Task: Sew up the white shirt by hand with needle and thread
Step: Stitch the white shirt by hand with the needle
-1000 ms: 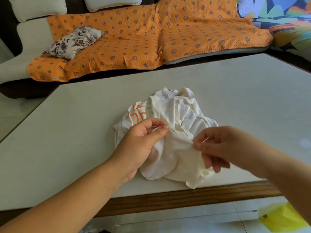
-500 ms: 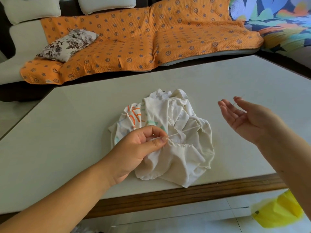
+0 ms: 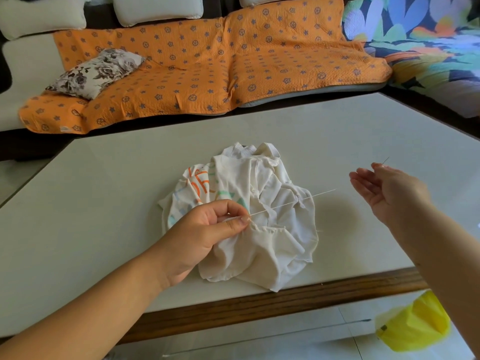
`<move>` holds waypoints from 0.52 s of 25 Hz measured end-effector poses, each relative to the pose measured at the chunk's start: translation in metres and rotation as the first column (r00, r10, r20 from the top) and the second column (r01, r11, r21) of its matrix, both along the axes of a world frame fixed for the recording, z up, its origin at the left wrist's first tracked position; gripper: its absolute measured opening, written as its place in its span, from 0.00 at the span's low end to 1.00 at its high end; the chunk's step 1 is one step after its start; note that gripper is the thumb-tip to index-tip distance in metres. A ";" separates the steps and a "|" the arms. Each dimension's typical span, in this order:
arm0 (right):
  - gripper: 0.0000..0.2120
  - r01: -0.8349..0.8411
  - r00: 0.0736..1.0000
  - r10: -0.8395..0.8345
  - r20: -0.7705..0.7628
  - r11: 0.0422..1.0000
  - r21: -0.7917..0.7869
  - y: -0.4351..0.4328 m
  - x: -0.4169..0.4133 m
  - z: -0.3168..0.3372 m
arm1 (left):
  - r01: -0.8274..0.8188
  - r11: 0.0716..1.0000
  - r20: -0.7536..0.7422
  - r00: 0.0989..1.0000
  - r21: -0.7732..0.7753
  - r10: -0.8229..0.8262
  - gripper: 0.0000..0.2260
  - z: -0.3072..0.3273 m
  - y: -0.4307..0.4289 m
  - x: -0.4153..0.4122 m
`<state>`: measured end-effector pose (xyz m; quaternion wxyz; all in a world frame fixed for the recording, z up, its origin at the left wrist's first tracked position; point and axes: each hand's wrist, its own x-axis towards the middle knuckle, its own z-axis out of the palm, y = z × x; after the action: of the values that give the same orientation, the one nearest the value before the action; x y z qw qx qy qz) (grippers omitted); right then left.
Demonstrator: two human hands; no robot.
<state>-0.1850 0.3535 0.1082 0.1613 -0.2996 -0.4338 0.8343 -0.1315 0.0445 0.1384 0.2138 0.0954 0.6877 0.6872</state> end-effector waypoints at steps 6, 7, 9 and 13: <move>0.05 0.045 0.997 -0.058 0.053 0.978 0.205 0.006 0.003 -0.005 | 0.016 0.999 0.009 1.000 -0.040 -0.016 0.03 0.000 -0.002 0.000; 0.05 0.041 0.996 -0.057 0.062 0.972 0.230 0.004 0.003 -0.005 | 0.019 0.999 0.010 1.000 -0.044 -0.019 0.03 0.000 -0.002 0.000; 0.04 0.006 0.996 -0.033 0.084 0.955 0.296 -0.005 0.007 -0.002 | 0.017 0.999 0.009 1.000 -0.047 -0.017 0.03 0.000 -0.001 0.000; 0.04 -0.309 0.951 0.274 0.143 0.829 0.466 -0.058 0.036 0.027 | -0.034 0.990 -0.089 0.996 -0.134 0.023 0.05 0.001 0.006 0.003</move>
<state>-0.1494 0.2950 0.1353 0.0865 -0.2094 -0.6740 0.7031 -0.1284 0.0502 0.1399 0.1796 0.1010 0.7426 0.6373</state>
